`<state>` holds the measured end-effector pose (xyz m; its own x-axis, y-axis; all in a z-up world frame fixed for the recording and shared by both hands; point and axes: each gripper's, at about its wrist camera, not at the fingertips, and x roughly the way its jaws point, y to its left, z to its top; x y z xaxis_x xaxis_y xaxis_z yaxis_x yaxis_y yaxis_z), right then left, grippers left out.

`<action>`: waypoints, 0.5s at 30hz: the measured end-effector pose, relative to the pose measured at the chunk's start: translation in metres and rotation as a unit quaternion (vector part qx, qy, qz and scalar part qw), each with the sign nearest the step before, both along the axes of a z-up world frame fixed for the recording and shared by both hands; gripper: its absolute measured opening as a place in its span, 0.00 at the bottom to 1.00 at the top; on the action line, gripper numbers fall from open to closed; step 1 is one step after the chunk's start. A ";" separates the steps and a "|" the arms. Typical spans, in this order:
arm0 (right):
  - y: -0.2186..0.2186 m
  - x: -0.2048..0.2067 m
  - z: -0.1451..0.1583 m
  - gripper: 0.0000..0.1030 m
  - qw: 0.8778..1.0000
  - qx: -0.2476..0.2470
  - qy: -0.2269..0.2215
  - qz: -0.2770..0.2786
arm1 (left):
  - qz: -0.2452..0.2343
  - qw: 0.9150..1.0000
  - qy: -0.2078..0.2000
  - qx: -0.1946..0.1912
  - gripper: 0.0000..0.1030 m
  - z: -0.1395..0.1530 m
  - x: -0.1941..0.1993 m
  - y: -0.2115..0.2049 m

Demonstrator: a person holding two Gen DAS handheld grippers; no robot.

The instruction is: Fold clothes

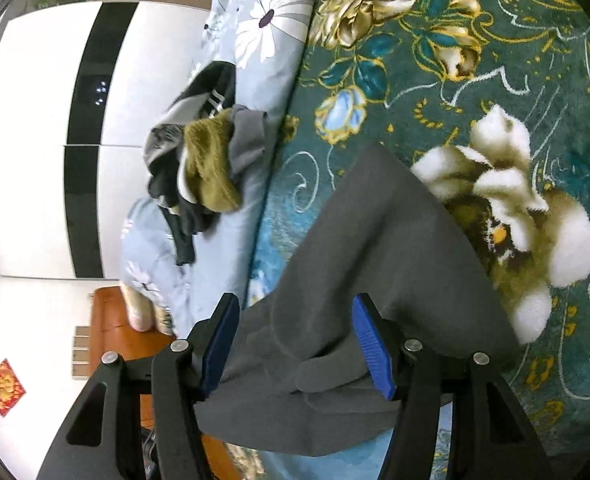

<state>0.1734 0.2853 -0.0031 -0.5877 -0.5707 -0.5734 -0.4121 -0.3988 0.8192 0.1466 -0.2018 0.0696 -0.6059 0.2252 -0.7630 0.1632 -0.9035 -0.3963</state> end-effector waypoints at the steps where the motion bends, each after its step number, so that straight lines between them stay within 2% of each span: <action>1: 0.001 0.001 0.000 0.58 1.000 -0.008 0.003 -0.006 | -0.026 0.999 0.016 -0.022 0.34 0.011 0.004 0.019; 4: 0.006 0.006 0.001 0.58 0.999 -0.033 0.014 -0.024 | -0.093 0.992 0.053 -0.070 0.34 0.035 0.007 0.070; 8: 0.011 0.015 0.012 0.58 0.999 -0.019 0.028 -0.042 | -0.195 0.966 0.092 -0.141 0.34 0.055 0.001 0.157; 10: 0.020 0.023 0.015 0.59 0.996 -0.028 0.049 -0.063 | -0.221 0.956 0.099 -0.164 0.34 0.058 0.002 0.196; 15: 0.041 0.045 0.018 0.59 0.988 -0.046 0.078 -0.127 | -0.285 0.939 0.091 -0.168 0.34 0.038 0.016 0.270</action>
